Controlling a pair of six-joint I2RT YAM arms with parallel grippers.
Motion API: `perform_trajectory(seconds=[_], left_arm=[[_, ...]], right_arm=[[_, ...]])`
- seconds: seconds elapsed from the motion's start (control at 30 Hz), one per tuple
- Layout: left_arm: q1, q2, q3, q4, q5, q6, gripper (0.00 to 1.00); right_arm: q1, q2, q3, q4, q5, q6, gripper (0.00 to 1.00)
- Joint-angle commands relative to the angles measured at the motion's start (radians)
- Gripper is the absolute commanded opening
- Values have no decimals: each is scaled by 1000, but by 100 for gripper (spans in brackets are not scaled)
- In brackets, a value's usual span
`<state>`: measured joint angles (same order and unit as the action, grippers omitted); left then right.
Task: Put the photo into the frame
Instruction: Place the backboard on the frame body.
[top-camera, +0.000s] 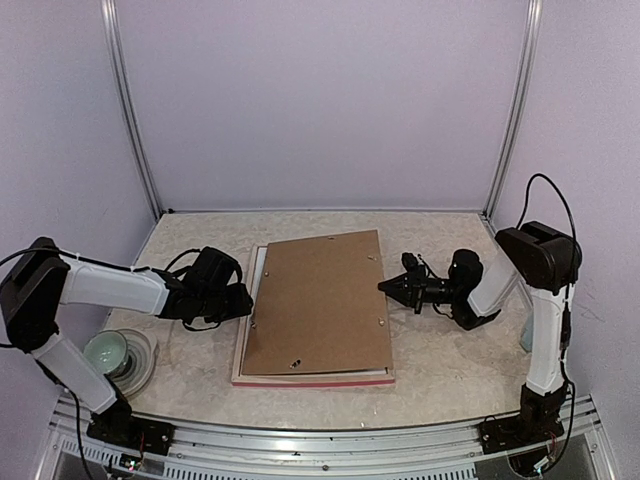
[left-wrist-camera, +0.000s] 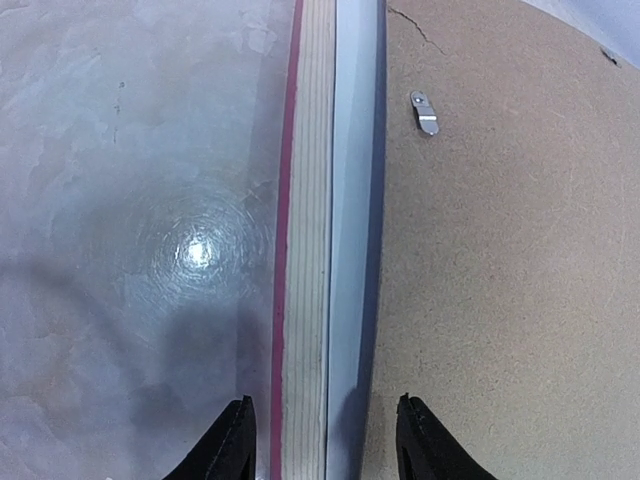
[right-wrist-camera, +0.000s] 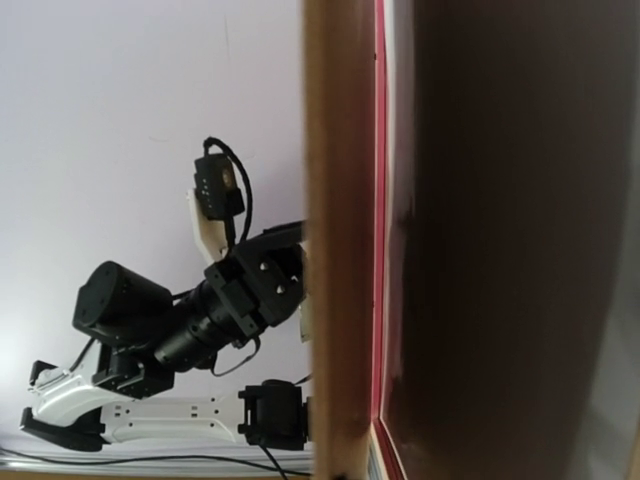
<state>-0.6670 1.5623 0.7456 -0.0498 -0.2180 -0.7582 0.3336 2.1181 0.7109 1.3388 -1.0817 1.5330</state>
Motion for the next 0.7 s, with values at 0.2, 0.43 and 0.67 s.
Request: perform_trajectory(seconds=[0.2, 0.43, 0.67], left_arm=[[24, -32, -40, 40, -1, -10, 48], [27, -34, -48, 42, -1, -12, 48], [32, -32, -64, 42, 7, -15, 48]], right_arm=[[2, 13, 69, -27, -19, -69, 0], [2, 17, 112, -130, -36, -125, 0], [3, 27, 132, -165, -50, -141, 0]])
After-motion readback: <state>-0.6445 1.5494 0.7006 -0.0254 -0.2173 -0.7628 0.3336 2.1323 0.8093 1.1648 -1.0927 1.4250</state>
